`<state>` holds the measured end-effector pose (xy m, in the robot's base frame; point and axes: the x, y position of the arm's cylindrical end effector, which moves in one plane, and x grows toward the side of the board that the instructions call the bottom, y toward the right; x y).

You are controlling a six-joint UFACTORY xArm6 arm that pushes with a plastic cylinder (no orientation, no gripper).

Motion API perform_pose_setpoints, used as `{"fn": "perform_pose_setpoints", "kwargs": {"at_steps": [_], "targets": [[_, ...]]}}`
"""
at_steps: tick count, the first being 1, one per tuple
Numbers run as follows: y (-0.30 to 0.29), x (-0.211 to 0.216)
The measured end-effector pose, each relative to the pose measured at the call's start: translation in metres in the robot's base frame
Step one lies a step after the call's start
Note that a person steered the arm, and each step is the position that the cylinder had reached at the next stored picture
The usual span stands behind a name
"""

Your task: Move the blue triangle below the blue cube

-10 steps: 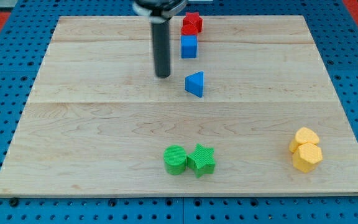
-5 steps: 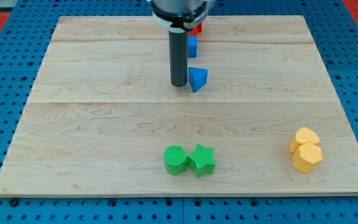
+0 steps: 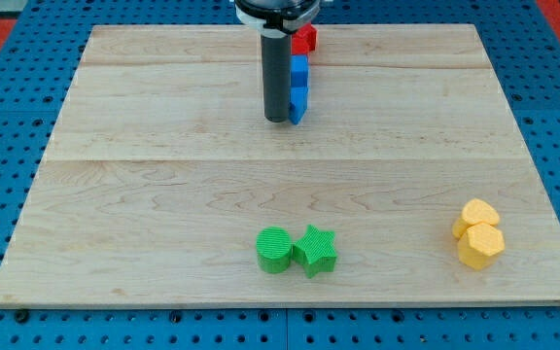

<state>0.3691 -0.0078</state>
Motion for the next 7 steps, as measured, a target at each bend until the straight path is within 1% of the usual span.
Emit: {"fn": "perform_pose_setpoints", "kwargs": {"at_steps": [2, 3, 4, 5, 6, 7], "targets": [[0.008, 0.045], [0.014, 0.025], [0.008, -0.004], [0.007, -0.012], [0.007, -0.003], [0.026, 0.033]]}}
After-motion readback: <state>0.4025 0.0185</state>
